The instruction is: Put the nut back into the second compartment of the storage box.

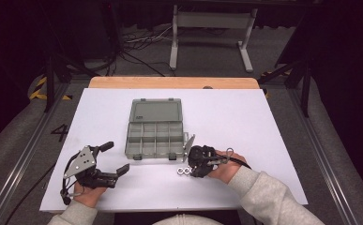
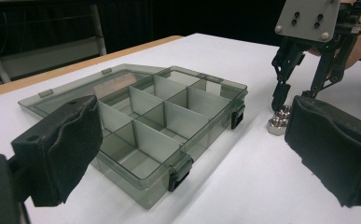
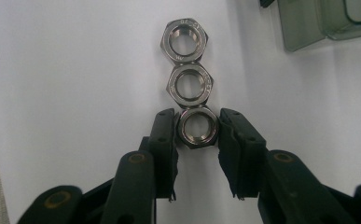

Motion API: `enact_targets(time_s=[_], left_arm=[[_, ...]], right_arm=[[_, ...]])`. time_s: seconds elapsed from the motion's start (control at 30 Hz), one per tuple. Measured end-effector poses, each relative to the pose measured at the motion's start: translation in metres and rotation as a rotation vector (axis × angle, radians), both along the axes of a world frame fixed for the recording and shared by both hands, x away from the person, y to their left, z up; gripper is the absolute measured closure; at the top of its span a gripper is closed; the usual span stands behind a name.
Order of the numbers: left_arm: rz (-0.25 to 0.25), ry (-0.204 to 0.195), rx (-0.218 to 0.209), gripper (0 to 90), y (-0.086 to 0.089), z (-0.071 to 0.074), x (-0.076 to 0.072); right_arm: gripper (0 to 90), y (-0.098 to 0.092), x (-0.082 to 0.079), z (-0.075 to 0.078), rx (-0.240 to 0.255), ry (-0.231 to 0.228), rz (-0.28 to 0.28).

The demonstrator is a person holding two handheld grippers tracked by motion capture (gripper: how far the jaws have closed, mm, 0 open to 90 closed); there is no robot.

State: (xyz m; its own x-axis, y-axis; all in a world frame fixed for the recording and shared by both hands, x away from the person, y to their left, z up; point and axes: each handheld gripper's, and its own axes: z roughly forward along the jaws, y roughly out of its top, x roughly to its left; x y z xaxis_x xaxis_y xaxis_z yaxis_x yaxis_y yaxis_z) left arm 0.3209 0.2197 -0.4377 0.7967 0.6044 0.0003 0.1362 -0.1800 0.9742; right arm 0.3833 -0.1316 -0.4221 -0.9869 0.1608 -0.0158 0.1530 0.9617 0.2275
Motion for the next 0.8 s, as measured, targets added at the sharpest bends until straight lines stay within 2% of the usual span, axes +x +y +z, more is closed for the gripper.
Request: enact_targets(time_s=[0.07, 0.1, 0.33, 0.5, 0.67, 0.8], left_arm=[[-0.001, 0.000, 0.000, 5.0, 0.000, 0.000, 0.000], [0.000, 0.000, -0.001, 5.1, 0.000, 0.000, 0.000], [0.003, 0.002, -0.002, 5.1, 0.000, 0.000, 0.000], [-0.002, 0.009, 0.001, 5.1, 0.000, 0.000, 0.001], [0.000, 0.012, -0.005, 5.0, 0.000, -0.001, 0.000], [0.000, 0.011, -0.002, 5.1, 0.000, -0.001, 0.001]], right_arm=[[70.0, 0.000, 0.000, 0.000, -0.002, -0.002, 0.001], [70.0, -0.001, 0.000, 0.001, -0.006, -0.014, -0.001], [70.1, -0.005, -0.001, 0.007, 0.006, -0.018, -0.002], [70.1, -0.005, 0.000, 0.018, 0.038, -0.037, -0.013], [70.0, -0.001, 0.008, 0.034, 0.075, -0.057, -0.021], [70.0, 0.002, 0.014, 0.041, 0.082, -0.066, -0.025]])
